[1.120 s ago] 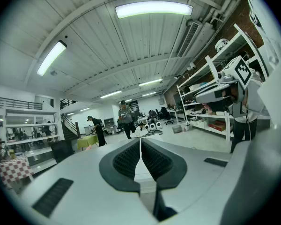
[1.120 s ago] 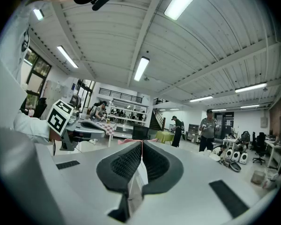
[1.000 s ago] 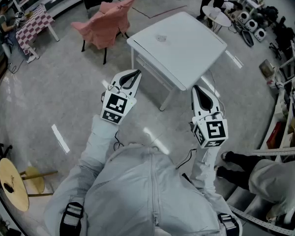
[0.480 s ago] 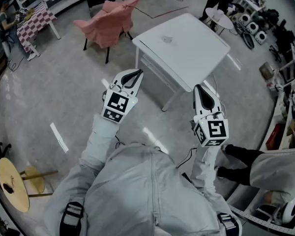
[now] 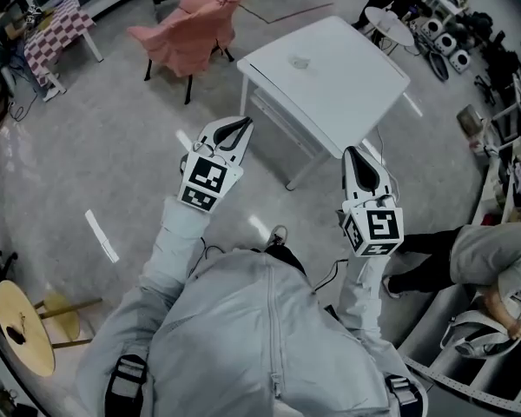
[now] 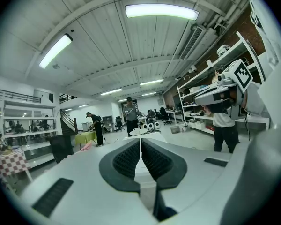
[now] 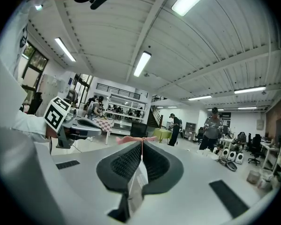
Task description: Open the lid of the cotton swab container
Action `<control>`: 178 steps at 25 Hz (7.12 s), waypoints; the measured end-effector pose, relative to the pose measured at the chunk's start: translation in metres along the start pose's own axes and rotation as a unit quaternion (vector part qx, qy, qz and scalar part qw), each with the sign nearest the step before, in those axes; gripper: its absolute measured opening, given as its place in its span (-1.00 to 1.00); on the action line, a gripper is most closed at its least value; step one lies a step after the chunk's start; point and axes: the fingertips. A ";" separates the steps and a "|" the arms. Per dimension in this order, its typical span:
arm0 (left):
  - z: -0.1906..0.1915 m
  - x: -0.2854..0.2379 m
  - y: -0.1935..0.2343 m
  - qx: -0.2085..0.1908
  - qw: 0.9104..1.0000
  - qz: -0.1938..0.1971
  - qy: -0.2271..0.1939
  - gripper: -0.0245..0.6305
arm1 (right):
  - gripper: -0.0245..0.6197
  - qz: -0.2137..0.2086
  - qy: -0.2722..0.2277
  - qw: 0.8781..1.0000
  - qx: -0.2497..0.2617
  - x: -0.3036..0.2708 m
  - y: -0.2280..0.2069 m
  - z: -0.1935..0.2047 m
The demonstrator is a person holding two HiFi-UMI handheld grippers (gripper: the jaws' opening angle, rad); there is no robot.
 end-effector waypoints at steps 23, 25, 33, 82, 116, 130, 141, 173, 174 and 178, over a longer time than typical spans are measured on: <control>-0.046 -0.293 0.085 0.009 0.999 -0.045 0.027 -0.85 | -0.81 -0.058 -0.016 0.998 -0.012 -0.233 -0.241 0.011; -0.048 -0.313 0.088 0.009 0.998 -0.048 0.030 -0.85 | -0.81 -0.065 -0.015 0.998 -0.014 -0.248 -0.257 0.015; -0.060 -0.402 0.119 0.019 0.996 -0.065 0.056 -0.85 | -0.81 -0.109 -0.021 0.993 -0.033 -0.328 -0.325 0.017; 0.213 -0.722 0.324 0.076 0.920 0.337 0.183 -0.38 | -0.81 0.130 0.155 0.970 -0.134 -0.651 -0.327 0.167; 0.294 -0.778 0.277 0.020 0.887 0.394 0.242 -0.23 | -0.81 0.227 0.228 0.931 -0.174 -0.597 -0.330 0.226; 0.226 -0.705 0.264 0.021 0.904 0.386 0.185 -0.28 | -0.81 0.173 0.190 0.956 -0.138 -0.585 -0.293 0.175; 0.145 -0.655 0.302 0.032 0.928 0.358 0.101 -0.28 | -0.81 0.143 0.133 0.976 -0.101 -0.588 -0.271 0.122; 0.062 -0.558 0.287 0.031 0.790 0.613 -0.017 -0.29 | -0.16 -0.123 0.003 0.982 -0.145 -0.630 -0.193 0.063; 0.062 -0.556 0.285 0.024 0.785 0.619 -0.016 -0.29 | -0.16 -0.134 0.001 0.981 -0.142 -0.629 -0.190 0.061; 0.068 -0.545 0.273 -0.007 0.765 0.645 -0.006 -0.29 | -0.16 -0.174 -0.001 0.977 -0.124 -0.625 -0.173 0.058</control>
Point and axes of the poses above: the fingertips, and each gripper's own axes: x backward along the fingers, y to its left, z out of its underside, and after that the axes turned 5 degrees about z, right-handed
